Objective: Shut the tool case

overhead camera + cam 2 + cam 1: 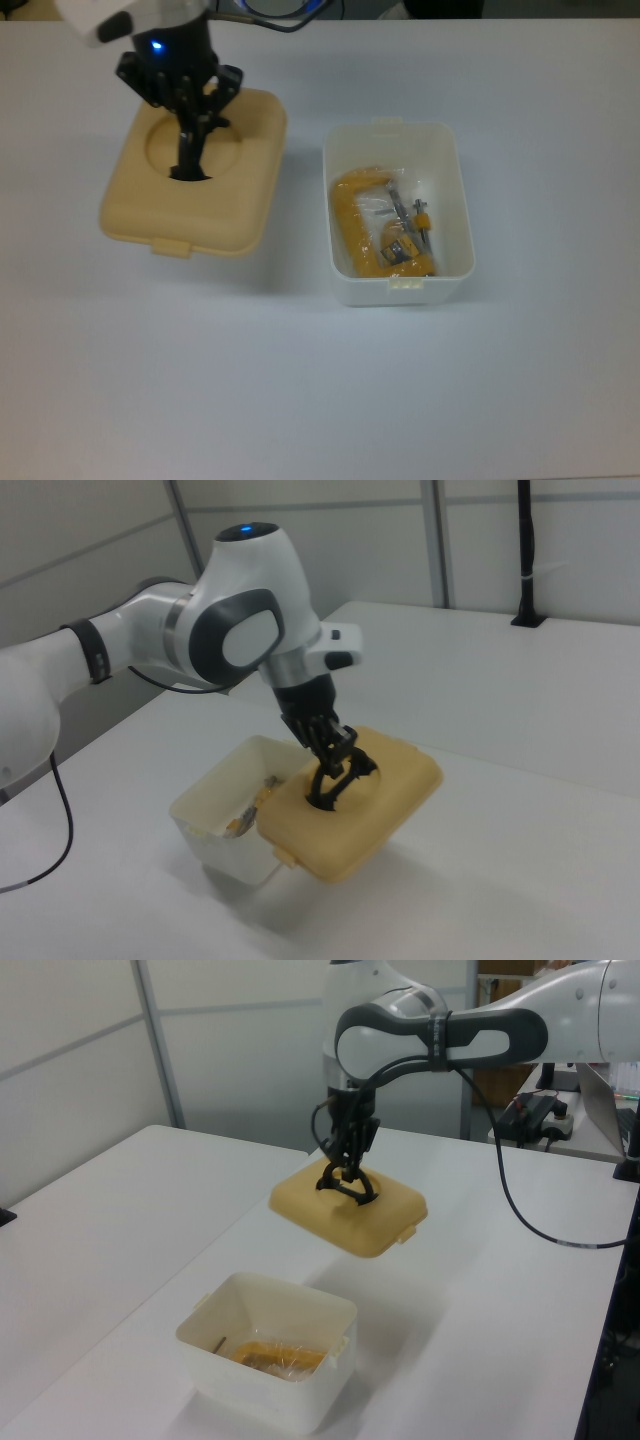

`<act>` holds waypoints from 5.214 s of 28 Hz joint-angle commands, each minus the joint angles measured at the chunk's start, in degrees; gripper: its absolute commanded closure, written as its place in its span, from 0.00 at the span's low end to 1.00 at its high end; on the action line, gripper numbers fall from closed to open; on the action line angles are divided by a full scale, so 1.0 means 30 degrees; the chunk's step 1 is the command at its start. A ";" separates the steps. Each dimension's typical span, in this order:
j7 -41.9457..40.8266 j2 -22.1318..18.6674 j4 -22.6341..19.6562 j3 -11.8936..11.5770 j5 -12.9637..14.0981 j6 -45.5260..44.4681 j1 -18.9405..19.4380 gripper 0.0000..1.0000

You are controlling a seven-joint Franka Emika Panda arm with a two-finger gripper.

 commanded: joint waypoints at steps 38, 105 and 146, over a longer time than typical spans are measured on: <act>0.4947 0.2851 0.1814 -0.0105 -0.0152 0.0765 0.7338 1.00; 0.0230 -0.4415 -0.1204 -0.0515 0.0024 -0.5768 0.1274 0.00; 0.0230 -0.3711 -0.0852 -0.0486 0.0756 -0.4654 0.0483 0.00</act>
